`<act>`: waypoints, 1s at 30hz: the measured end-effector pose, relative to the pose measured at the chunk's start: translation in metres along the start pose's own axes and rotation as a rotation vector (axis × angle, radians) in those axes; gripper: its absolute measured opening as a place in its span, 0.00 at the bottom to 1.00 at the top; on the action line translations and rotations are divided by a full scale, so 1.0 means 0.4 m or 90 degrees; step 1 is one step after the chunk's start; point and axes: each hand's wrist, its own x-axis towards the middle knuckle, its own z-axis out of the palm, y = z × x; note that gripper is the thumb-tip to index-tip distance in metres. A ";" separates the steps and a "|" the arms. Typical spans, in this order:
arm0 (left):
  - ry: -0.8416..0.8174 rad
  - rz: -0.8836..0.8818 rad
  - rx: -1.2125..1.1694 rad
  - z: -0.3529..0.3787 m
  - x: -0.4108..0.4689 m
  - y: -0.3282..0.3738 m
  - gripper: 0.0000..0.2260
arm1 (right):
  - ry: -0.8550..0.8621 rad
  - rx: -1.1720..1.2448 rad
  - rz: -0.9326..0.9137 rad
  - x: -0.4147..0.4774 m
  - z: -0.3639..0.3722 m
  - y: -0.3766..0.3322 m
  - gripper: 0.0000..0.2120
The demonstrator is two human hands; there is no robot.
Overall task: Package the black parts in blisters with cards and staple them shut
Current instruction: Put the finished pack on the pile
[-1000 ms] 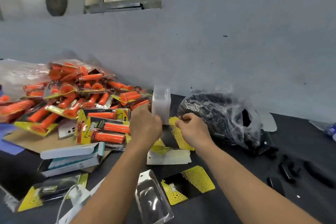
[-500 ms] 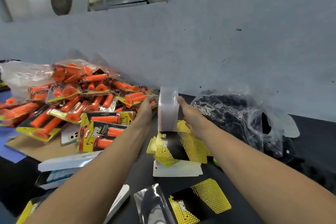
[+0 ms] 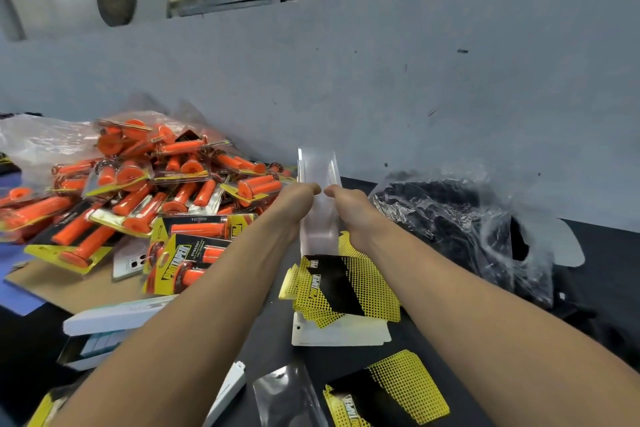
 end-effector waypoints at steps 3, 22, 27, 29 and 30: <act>0.018 0.008 -0.003 0.002 -0.021 0.010 0.21 | 0.017 -0.013 -0.020 -0.019 0.009 -0.008 0.18; 0.031 0.119 -0.078 -0.017 -0.261 0.043 0.26 | 0.061 0.069 -0.058 -0.236 0.008 -0.083 0.05; 0.154 0.164 0.120 -0.044 -0.421 0.026 0.27 | 0.029 0.129 -0.048 -0.383 -0.003 -0.059 0.04; 0.153 0.153 0.099 -0.047 -0.486 -0.017 0.29 | 0.029 0.138 -0.024 -0.449 0.001 -0.025 0.05; 0.143 0.147 0.085 -0.047 -0.517 -0.043 0.29 | 0.031 0.128 -0.013 -0.482 0.003 -0.003 0.05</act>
